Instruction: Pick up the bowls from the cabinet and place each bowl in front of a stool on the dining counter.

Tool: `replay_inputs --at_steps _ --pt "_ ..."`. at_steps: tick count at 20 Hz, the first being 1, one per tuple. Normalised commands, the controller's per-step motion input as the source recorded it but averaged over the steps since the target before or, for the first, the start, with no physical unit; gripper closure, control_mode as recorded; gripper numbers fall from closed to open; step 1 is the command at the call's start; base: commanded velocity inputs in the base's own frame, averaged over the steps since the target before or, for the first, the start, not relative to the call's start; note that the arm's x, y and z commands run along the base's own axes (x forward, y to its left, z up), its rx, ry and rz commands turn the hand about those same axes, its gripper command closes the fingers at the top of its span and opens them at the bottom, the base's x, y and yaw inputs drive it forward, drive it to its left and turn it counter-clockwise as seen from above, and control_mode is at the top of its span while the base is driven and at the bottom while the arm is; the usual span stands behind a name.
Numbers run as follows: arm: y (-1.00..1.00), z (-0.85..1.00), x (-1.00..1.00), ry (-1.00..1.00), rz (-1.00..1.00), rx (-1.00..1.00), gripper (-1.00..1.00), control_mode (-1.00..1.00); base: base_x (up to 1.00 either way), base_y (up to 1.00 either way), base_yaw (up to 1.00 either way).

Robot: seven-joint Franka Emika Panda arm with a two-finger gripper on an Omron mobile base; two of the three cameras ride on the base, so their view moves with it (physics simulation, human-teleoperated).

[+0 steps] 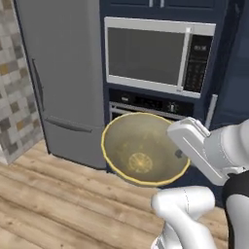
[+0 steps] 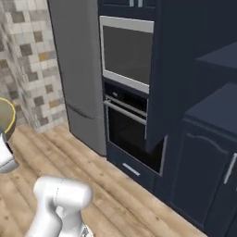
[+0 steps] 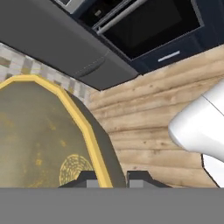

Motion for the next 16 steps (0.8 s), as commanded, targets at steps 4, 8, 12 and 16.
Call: replay_inputs --at_steps 4,8,12,16 --pt "0.00 0.00 0.00 0.00 0.00 0.00 1.00 1.00 0.90 0.86 0.32" --pt "0.00 0.00 0.00 0.00 0.00 0.00 1.00 1.00 1.00 0.99 0.15" --pt "0.00 0.00 0.00 0.00 0.00 0.00 1.00 1.00 1.00 0.94 0.12" --pt "0.00 0.00 0.00 0.00 0.00 0.00 1.00 1.00 0.92 0.43 0.42"
